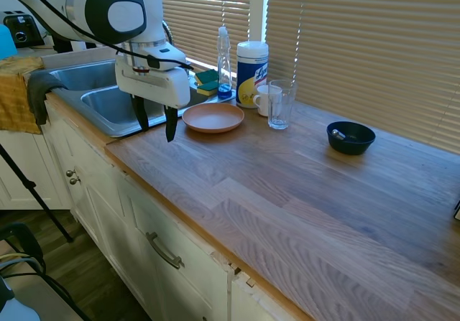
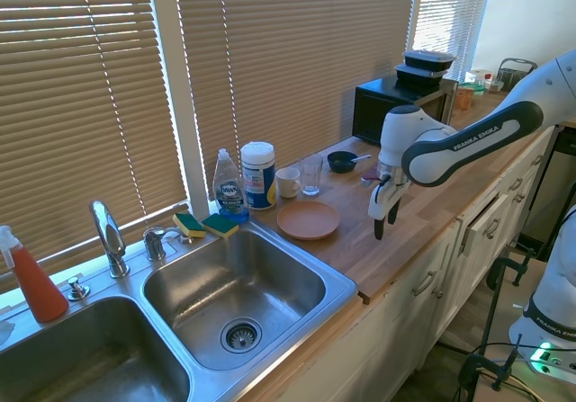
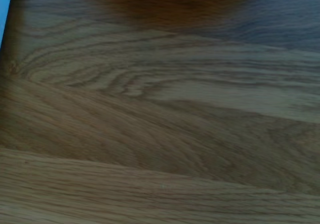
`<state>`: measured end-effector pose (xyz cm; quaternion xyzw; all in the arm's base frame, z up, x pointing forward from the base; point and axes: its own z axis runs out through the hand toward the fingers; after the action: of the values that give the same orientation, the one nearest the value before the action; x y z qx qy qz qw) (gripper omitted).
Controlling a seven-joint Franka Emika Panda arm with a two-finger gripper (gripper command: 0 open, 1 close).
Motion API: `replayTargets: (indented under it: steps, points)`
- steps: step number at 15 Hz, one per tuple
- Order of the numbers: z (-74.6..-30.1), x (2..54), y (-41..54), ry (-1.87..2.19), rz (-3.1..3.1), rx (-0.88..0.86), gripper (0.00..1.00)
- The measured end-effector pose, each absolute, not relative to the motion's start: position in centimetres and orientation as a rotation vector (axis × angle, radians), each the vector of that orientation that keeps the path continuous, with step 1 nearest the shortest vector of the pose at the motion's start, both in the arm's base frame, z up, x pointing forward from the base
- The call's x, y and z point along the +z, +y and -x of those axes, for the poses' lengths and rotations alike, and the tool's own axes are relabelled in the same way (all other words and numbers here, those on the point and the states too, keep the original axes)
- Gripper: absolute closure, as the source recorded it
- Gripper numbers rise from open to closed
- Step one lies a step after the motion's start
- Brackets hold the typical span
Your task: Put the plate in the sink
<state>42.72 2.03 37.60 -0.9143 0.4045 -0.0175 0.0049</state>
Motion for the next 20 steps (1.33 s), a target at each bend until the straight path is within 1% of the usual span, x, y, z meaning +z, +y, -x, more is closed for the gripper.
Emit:
replayTargets:
  steps: [4,7,11,15,20]
  points:
    - [-43.2,38.2,1.9,1.271,2.855,-0.073,0.0]
    - [-45.3,39.7,0.6,1.29,2.813,-0.103,0.0]
    - [-50.4,39.9,-1.4,1.321,2.747,-0.096,0.0]
    - [-56.1,38.3,-4.4,1.364,2.669,-0.073,0.0]
    - [-60.4,35.3,-5.6,1.401,2.579,-0.054,0.0]
